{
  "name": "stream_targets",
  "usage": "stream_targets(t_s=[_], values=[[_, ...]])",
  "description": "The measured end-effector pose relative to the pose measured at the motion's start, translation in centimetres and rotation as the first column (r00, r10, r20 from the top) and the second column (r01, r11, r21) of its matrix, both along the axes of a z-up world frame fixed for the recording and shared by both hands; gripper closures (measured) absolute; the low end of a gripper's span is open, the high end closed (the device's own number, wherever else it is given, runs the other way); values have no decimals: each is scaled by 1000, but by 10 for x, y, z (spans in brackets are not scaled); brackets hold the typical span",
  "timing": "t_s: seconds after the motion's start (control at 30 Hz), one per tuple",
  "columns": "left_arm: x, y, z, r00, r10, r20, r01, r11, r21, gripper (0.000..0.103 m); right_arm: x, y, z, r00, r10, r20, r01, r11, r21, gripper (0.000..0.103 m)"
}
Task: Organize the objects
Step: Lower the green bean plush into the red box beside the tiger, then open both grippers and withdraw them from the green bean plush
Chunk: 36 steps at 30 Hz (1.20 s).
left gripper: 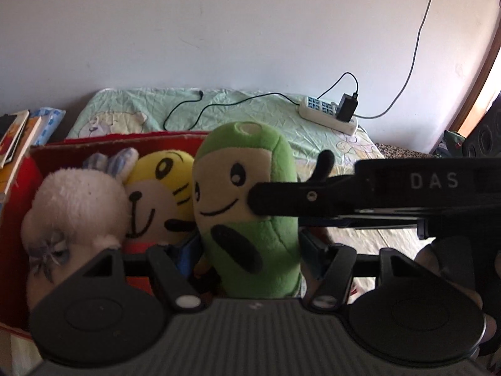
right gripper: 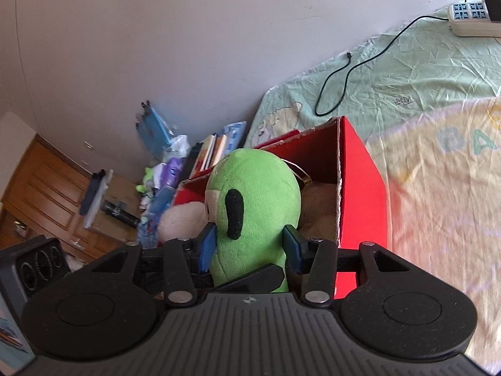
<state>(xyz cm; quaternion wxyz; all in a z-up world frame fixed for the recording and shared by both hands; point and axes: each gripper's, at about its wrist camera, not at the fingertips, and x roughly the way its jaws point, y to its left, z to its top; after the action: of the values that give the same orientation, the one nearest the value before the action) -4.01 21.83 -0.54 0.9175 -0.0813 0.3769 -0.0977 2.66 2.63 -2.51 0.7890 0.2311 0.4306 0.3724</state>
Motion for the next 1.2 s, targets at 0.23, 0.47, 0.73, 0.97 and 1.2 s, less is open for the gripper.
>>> stream_targets(t_s=[0.23, 0.47, 0.73, 0.97, 1.2], values=[[1, 3, -11, 997, -74, -12, 75, 997, 25, 33, -1, 7, -10, 998, -60, -10, 59, 996, -60, 56], [0, 8, -7, 991, -136, -16, 137, 991, 13, 19, -5, 8, -11, 994, -105, -6, 105, 993, -50, 51], [-2, 23, 7, 993, -113, -16, 113, 994, 2, 10, -29, 4, 5, 976, -205, 70, 209, 976, -64, 44], [-3, 25, 13, 996, -76, -36, 77, 997, 26, 9, -44, -5, 11, 954, -277, 117, 287, 955, -75, 43], [-6, 16, 20, 998, 0, -67, 7, 995, 99, 8, -55, -18, 21, 935, -317, 158, 330, 942, -62, 43]])
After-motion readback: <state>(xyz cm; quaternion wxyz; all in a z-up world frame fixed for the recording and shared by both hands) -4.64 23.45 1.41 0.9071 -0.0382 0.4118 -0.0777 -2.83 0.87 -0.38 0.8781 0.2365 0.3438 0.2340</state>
